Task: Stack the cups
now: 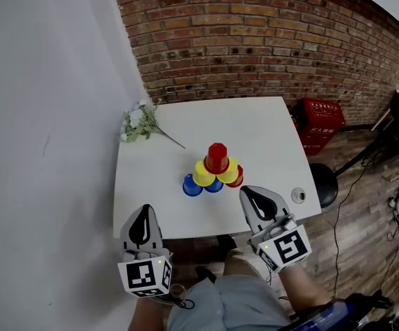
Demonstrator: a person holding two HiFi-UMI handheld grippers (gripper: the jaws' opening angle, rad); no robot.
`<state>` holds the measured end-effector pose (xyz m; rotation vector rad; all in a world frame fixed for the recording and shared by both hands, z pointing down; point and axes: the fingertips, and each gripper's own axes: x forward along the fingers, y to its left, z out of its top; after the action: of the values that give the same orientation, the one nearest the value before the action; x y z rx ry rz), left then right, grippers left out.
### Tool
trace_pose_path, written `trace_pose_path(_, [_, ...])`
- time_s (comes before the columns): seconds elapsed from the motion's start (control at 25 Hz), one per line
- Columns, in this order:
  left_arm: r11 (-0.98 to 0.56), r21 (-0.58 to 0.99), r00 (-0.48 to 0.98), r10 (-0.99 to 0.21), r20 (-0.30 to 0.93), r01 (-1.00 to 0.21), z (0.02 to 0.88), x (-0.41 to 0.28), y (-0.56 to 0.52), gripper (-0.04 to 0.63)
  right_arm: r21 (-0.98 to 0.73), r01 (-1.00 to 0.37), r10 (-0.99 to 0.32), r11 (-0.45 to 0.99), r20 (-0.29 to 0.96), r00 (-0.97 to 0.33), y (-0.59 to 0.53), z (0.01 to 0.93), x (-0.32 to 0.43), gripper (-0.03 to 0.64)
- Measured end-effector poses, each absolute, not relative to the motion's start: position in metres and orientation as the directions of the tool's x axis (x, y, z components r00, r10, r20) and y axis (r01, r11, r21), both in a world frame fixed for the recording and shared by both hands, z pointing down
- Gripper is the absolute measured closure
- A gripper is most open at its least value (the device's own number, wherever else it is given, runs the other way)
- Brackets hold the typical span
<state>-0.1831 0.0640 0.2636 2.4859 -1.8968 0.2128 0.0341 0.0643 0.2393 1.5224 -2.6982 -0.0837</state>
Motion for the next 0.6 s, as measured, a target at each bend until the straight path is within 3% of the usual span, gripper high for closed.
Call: trace_pose_path(0.6, [-0.278,-0.080,0.268,-0.956,0.119,-0.957,0.2694,-0.1775,0.0604,0.594,0.098,-0.857,-0.861,0.506,0.009,-0.508,0.0620,0.2434,0.0359,0.612])
